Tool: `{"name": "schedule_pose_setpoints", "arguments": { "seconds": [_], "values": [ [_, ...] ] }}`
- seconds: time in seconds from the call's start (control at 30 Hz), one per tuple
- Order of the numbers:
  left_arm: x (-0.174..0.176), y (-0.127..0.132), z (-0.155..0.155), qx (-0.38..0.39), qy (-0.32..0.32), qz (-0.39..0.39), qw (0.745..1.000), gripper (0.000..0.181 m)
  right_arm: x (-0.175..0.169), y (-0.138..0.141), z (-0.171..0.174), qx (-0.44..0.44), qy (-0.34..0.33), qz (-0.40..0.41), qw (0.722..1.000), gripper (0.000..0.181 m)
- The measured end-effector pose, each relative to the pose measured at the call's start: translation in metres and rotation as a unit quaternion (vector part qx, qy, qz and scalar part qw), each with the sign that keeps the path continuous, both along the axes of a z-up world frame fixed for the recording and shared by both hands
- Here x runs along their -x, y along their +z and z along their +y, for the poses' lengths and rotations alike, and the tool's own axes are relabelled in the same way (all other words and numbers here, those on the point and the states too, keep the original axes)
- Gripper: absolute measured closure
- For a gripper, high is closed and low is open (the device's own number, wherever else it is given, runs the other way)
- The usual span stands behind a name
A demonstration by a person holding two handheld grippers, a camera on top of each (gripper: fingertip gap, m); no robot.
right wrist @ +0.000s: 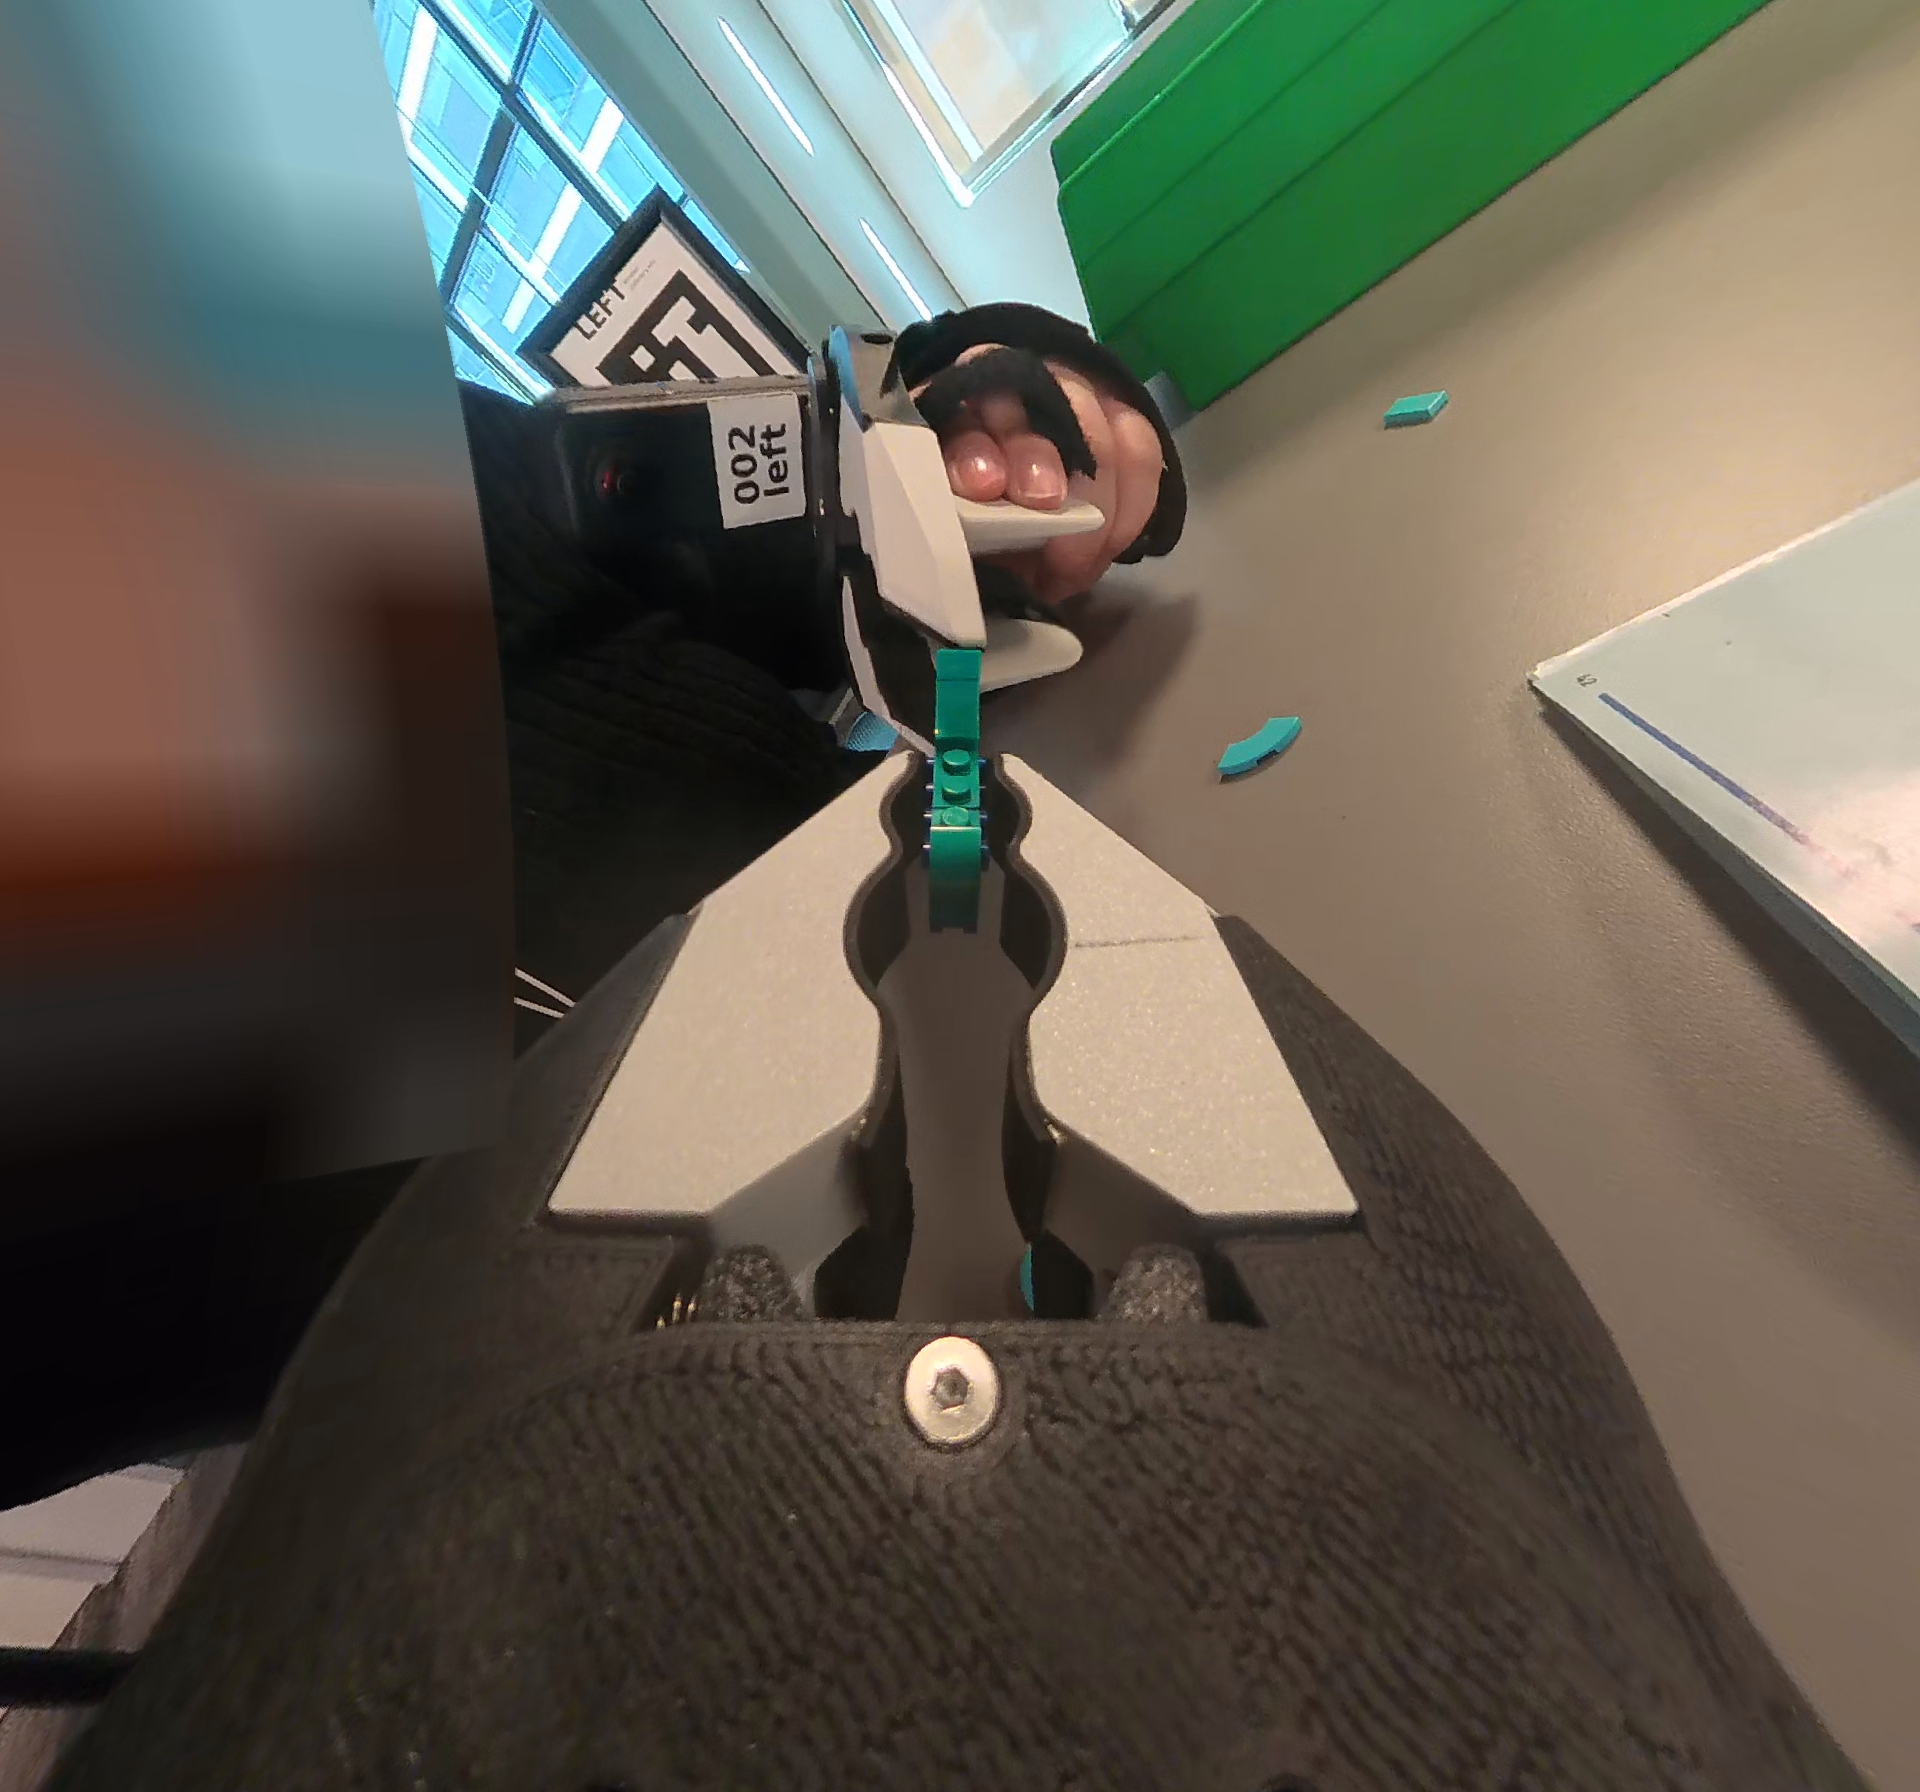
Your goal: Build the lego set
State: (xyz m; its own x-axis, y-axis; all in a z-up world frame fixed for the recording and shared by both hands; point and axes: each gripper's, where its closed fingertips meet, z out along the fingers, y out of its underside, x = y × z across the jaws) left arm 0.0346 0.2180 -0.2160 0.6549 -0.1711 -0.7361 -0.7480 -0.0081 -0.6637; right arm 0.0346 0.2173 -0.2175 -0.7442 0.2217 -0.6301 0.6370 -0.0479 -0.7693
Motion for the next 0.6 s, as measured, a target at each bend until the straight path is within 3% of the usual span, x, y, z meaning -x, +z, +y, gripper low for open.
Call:
{"name": "schedule_pose_setpoints", "arguments": {
  "seconds": [0.2,0.37,0.47,0.6],
  "values": [
    [0.001,-0.004,-0.001,0.008,0.001,0.009,1.0,0.161,0.002,-0.004,-0.002,-0.015,-0.002,0.001,1.0,0.173],
    [0.002,-0.004,0.001,0.023,-0.019,-0.083,0.996,0.159,0.005,-0.007,-0.003,-0.027,-0.014,0.022,0.999,0.173],
    [0.011,0.004,0.003,0.014,-0.016,-0.153,0.988,0.13,0.004,-0.005,-0.006,-0.034,-0.026,0.061,0.997,0.172],
    [0.021,0.013,-0.001,-0.004,-0.045,-0.178,0.983,0.123,0.006,0.003,-0.008,-0.055,-0.055,0.14,0.987,0.172]
  ]
}}
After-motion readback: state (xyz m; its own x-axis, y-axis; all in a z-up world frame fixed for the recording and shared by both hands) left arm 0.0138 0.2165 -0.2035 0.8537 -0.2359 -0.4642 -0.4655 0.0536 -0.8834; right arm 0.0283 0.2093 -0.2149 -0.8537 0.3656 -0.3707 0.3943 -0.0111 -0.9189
